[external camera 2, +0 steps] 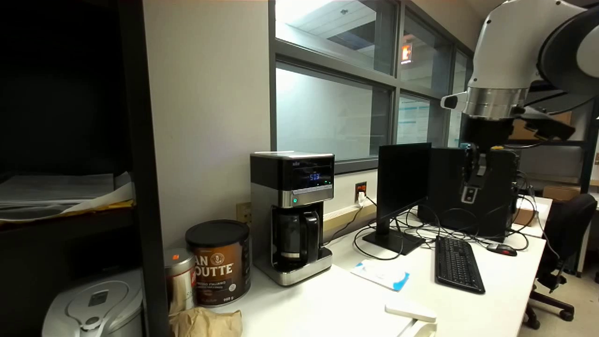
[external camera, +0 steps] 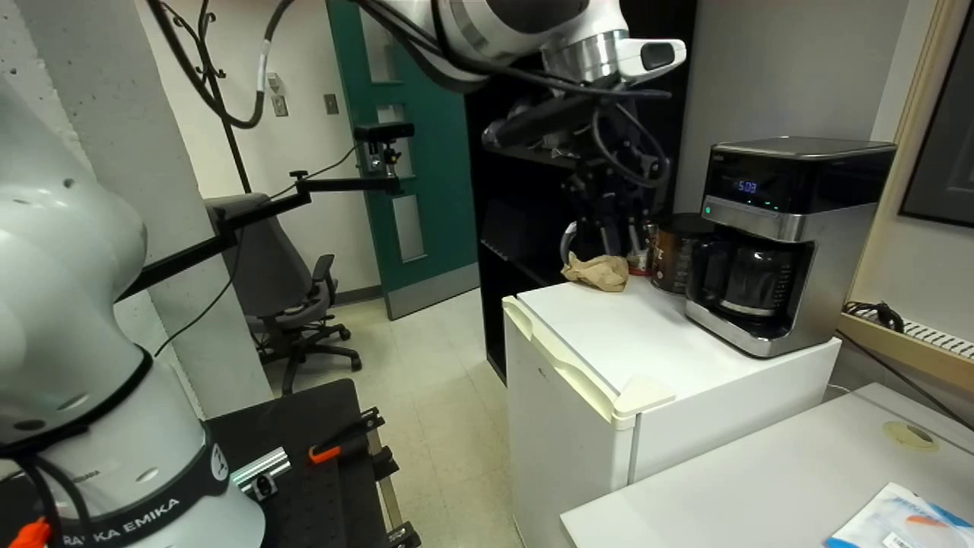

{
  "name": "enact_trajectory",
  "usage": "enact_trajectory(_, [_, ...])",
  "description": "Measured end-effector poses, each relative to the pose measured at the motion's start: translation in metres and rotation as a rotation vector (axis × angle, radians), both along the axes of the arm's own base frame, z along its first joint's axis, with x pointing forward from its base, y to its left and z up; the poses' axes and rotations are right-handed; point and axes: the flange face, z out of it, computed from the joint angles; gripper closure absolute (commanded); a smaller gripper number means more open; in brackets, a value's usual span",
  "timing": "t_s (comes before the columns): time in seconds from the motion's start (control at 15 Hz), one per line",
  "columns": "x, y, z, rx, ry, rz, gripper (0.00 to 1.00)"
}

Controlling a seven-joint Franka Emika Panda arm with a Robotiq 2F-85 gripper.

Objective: Push the button on the far right of the coffee maker

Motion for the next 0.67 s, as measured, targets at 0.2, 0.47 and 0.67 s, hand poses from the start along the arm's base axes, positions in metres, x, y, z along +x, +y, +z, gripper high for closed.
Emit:
enact_trajectory(0.2, [0.027, 0.005, -0.011, -0.043, -0.136, 0.122, 1.0])
enact_trajectory(0.47, [0.058, 0.009, -0.019, -0.076, -0.315, 0.275, 1.0])
enact_trajectory(0.67, [0.08, 0.009, -0.027, -0.086, -0.407, 0.346, 1.0])
